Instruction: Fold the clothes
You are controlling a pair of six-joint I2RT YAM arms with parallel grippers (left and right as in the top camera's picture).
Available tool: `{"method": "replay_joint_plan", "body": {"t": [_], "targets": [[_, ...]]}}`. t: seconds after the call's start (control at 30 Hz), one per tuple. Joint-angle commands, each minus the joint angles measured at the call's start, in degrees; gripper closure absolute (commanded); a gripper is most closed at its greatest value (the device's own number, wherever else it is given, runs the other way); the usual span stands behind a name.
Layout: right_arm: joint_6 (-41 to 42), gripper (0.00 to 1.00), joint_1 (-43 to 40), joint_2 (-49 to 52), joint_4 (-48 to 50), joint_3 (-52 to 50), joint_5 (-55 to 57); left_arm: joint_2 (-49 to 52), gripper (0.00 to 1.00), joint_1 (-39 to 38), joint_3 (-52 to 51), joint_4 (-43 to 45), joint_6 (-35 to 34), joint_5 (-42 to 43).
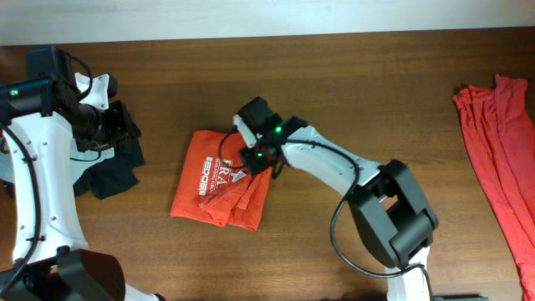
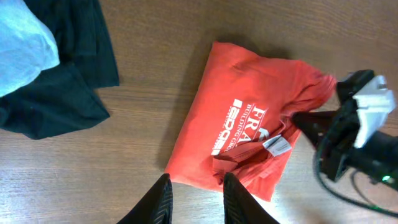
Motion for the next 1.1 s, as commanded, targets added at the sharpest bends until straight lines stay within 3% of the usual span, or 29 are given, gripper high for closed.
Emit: {"method": "replay_joint_plan", "body": {"t": [0.0,0.17,0.37,0.83,1.07], "targets": [[0.37,0.96,-4.00,-6.97,-5.35,2.01,5.77,-0.37,0.72,0.04,0.94,-0.04,0.90,0.04],[-0.04,0.96,-7.82,-11.82,-12.11,2.01,3.08,-0.37,0.72,0.04,0.94,0.09,0.90,0.04],[-5.20,0.96,-4.90,-12.57,-12.90,1.95,-19.82,-0.37,0.72,0.04,0.94,0.09,0.90,0.04],[-5.20,0.95,11.06,0.35,-2.49,1.81,-17.11,-0.37,0.72,0.04,0.94,0.31,0.90,0.04],[-4.92,0.96,9.14,-1.51,-19.89,2.99,-8.94,-0.37,0.72,0.04,0.94,0.37,0.90,0.02]]}}
